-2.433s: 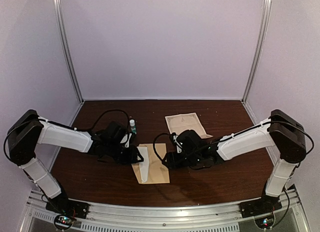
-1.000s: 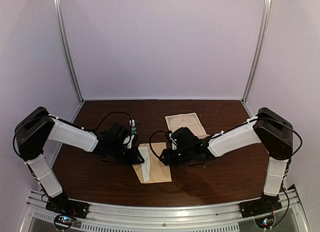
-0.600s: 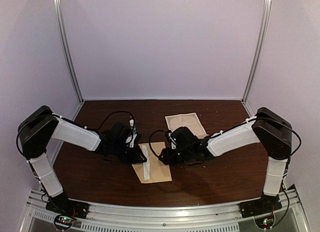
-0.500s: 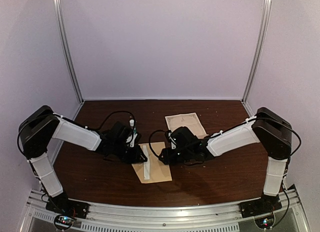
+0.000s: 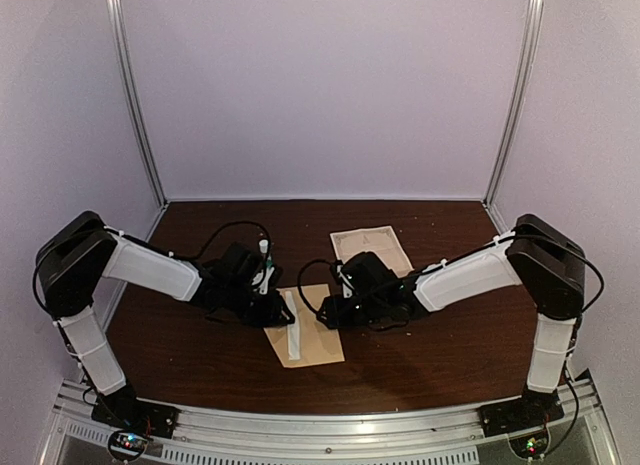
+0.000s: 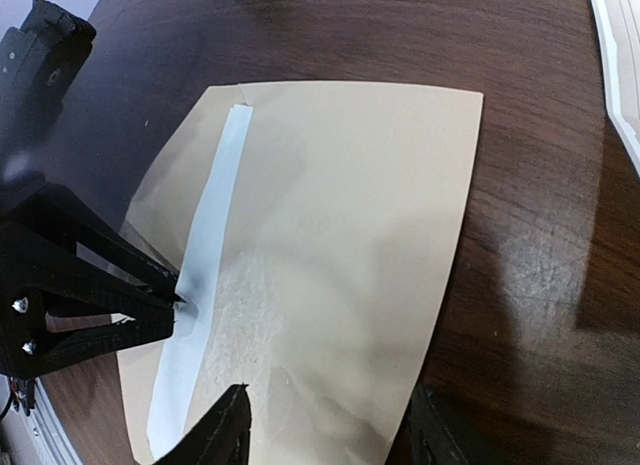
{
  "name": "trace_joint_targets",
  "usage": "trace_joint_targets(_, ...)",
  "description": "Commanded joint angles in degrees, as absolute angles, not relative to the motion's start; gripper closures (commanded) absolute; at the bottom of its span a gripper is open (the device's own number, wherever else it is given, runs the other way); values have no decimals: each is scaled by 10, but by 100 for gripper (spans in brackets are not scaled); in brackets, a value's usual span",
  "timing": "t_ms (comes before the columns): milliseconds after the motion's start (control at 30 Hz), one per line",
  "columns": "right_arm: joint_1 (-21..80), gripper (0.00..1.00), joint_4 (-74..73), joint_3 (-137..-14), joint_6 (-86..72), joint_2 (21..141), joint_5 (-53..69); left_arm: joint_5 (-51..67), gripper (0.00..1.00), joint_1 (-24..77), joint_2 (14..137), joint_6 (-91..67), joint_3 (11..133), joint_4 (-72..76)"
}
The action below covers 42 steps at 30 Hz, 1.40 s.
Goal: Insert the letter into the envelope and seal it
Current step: Place the letter in the envelope.
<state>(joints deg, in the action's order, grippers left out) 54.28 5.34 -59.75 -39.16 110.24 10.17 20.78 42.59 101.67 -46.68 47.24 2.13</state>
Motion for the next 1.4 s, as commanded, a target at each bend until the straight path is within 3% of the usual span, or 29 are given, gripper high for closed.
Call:
trace_joint_targets(0,542,43,25,-592,-389,1061,102,184,76,429,981,-449,470,-5)
trace_joint_targets(133,542,41,17,-574,-386,1030,101,194,71,429,960,-450,463,-11)
trace_joint_targets(467,553,43,14,-515,-402,960,123,194,70,451,914,-483,427,16)
trace_joint_targets(600,566,49,37,-494,-425,957,135,183,70,470,906,-508,409,28)
trace_joint_targets(967,591,51,77,-468,-466,971,138,177,70,491,904,-546,367,61)
trace_joint_targets(1133,591,56,79,-466,-473,987,132,180,77,493,915,-543,372,67)
trace_joint_targets(1367,592,57,79,-464,-477,999,116,180,78,493,927,-541,373,68)
